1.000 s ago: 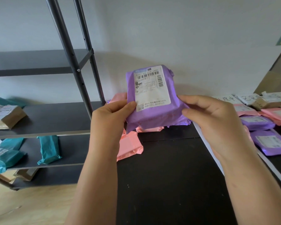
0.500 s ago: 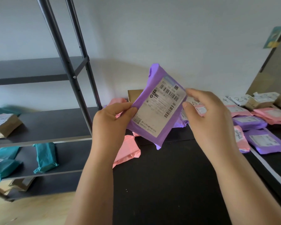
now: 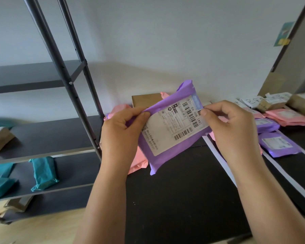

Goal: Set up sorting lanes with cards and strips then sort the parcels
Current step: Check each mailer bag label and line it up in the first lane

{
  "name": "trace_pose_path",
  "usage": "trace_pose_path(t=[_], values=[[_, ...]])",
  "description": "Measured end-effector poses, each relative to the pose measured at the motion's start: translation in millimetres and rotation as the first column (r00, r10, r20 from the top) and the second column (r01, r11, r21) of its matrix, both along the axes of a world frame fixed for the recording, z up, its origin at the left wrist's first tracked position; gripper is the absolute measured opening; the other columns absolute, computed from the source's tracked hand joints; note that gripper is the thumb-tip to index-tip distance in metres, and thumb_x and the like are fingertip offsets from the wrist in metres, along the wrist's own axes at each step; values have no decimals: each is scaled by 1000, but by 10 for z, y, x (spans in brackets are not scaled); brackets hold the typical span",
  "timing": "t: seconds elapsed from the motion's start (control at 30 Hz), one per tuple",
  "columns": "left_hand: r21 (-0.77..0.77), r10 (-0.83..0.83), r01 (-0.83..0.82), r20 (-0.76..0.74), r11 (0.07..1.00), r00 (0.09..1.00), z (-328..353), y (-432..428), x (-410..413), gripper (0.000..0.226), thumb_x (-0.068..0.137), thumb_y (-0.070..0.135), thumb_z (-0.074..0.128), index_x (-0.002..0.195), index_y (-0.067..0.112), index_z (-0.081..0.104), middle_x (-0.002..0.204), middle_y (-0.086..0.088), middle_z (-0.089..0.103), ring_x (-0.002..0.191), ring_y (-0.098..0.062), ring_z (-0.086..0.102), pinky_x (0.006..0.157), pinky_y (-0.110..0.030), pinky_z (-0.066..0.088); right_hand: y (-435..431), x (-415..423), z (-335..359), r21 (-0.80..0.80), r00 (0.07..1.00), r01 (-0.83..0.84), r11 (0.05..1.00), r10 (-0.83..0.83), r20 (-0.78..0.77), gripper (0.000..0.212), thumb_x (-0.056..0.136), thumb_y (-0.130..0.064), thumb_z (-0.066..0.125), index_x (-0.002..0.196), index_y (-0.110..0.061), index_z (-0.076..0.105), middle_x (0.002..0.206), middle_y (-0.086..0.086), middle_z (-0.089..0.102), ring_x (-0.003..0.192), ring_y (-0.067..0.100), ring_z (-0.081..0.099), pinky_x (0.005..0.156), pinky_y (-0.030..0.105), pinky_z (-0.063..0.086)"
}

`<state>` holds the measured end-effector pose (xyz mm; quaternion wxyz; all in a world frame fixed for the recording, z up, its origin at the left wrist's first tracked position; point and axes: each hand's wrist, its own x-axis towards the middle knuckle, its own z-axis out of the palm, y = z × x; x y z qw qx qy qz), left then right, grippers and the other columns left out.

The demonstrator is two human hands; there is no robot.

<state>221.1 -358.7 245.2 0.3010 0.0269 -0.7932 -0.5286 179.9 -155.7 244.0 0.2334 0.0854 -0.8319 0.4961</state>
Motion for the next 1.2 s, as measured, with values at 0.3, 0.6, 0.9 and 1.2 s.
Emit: trace_pose_path(t=[0.3,0.6,0.9,1.2], values=[[182,-32,36,-23,983,999,16,77,55,15,89,31,71,79,41,75,83,14,73,79,-4,70,63,-17,56,101,185,78,3,994,45,999,-45,-100,7,97,-26,59,92,-22,62,89,-24,62,87,-6,63,66,17,54],[294,-64,102,-138,950,988,156,142,178,10,86,34,73,77,37,78,75,11,74,67,-3,67,55,-14,48,164,355,204,-69,986,0,998,-11,-168,6,98,-28,60,93,-24,61,92,-25,62,92,-14,62,62,10,52],[264,-87,109,-94,958,992,119,350,134,7,88,32,72,89,37,76,89,14,74,83,-5,70,60,-14,52,344,328,97,-74,988,73,995,-82,-132,7,97,-27,59,94,-21,62,92,-21,63,92,1,65,70,26,57],[438,-97,-7,214,899,972,-478,1350,-242,33,86,38,73,115,32,58,109,17,65,96,3,63,69,-12,47,1327,-12,-337,-148,932,362,920,-352,93,3,99,-24,58,97,-24,60,99,-10,65,89,5,67,57,16,52]])
